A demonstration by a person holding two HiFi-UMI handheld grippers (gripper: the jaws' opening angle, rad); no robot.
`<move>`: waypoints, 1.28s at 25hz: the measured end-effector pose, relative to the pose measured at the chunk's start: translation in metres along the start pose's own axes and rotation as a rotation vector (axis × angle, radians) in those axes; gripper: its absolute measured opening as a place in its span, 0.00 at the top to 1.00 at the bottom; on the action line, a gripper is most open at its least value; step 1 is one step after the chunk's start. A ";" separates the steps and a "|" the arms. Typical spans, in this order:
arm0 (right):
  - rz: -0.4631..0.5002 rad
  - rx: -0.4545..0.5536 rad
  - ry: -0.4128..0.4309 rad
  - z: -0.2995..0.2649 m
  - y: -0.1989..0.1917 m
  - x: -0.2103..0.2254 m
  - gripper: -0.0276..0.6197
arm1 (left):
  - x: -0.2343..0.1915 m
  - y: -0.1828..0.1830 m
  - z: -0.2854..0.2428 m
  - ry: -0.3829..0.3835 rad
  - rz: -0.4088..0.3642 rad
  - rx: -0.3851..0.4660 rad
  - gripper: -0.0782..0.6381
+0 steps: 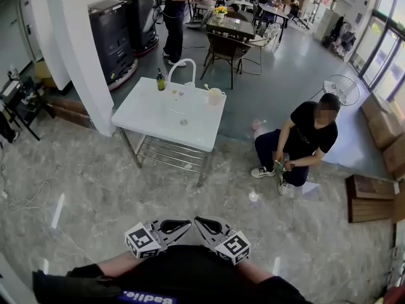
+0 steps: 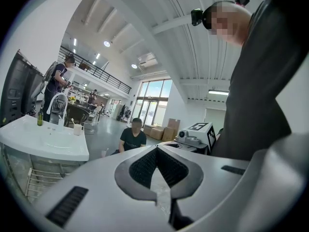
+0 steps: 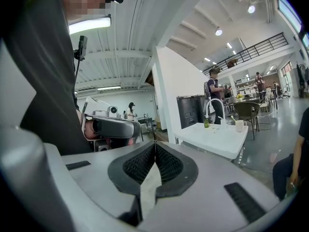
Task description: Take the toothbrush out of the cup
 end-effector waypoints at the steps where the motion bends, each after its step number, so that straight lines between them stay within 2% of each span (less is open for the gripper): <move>1: 0.003 0.005 0.005 0.000 -0.002 0.003 0.94 | 0.000 0.000 -0.002 -0.001 -0.002 -0.001 0.88; 10: -0.010 -0.010 0.040 0.010 0.000 0.019 0.94 | -0.001 -0.002 -0.023 0.027 0.002 0.002 0.88; 22: -0.022 0.009 0.075 0.036 -0.017 0.046 0.94 | 0.008 -0.016 -0.056 0.059 0.005 -0.009 0.88; 27: -0.021 0.019 0.076 0.038 -0.021 0.057 0.94 | 0.004 -0.018 -0.061 0.081 0.023 -0.006 0.88; 32: -0.027 0.011 0.061 0.031 -0.024 0.072 0.94 | -0.011 -0.020 -0.069 0.066 0.010 -0.006 0.88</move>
Point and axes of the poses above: the fingertips, and each gripper's own axes: z backward along the fingers, x to its right, y out of its top, the point moved 1 cm from there along z, backward along the fingers, and after that the axes turned 7 degrees about x, right-handed, at the moved point
